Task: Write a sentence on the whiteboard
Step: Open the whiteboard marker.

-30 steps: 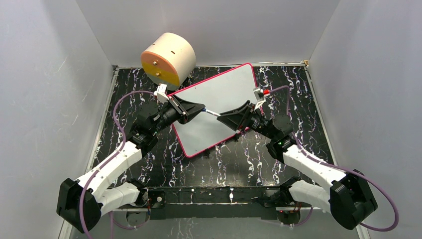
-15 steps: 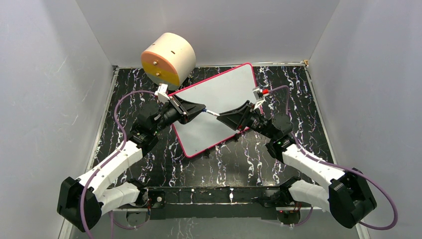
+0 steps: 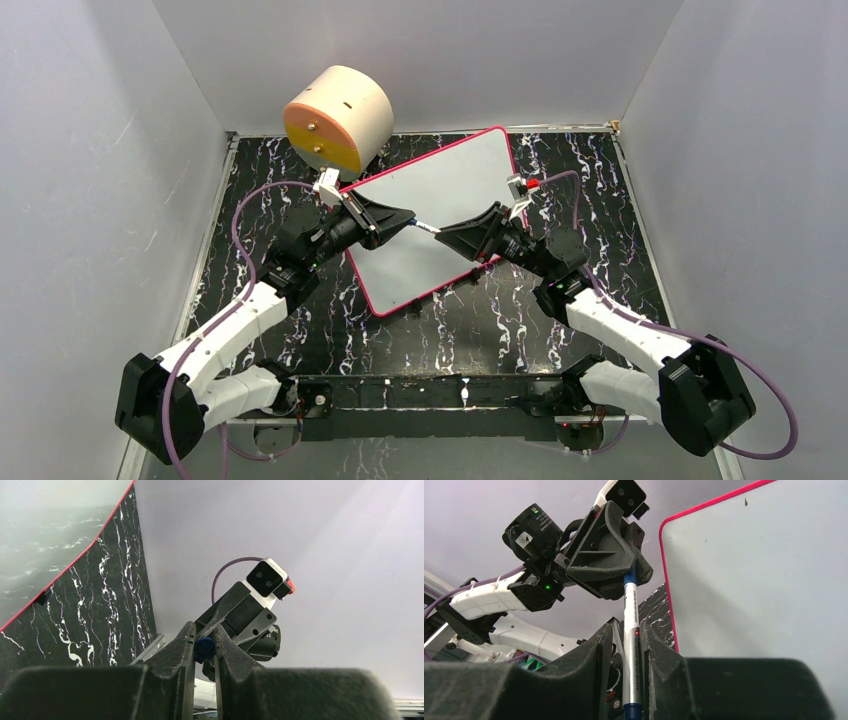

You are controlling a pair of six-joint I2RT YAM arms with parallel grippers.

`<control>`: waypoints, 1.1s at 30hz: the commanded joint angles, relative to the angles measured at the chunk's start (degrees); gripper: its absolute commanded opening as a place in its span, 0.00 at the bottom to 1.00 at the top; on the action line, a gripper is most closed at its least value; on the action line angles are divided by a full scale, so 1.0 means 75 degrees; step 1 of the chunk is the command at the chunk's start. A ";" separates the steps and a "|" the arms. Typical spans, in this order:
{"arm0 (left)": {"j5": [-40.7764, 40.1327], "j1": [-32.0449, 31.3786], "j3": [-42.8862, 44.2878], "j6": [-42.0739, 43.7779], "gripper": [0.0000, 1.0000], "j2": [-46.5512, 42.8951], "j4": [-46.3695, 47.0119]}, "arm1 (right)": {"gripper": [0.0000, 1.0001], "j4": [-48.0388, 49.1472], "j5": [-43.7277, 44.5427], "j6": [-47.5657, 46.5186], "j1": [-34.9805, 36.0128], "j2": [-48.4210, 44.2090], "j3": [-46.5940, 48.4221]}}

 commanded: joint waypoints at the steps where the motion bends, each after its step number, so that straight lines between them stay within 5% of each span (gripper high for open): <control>1: 0.0069 -0.0063 0.0147 0.0016 0.00 0.0011 0.0237 | 0.33 0.0680 -0.0087 0.0026 0.0009 -0.0036 0.0320; 12: -0.0114 -0.0076 0.0024 -0.0012 0.00 -0.0086 0.0292 | 0.00 0.0700 -0.0133 -0.0030 0.0003 -0.0112 0.0207; 33: -0.1014 -0.0076 -0.0206 0.0196 0.00 -0.0630 0.0396 | 0.00 -0.0002 -0.0088 -0.0467 0.0003 -0.1396 -0.0719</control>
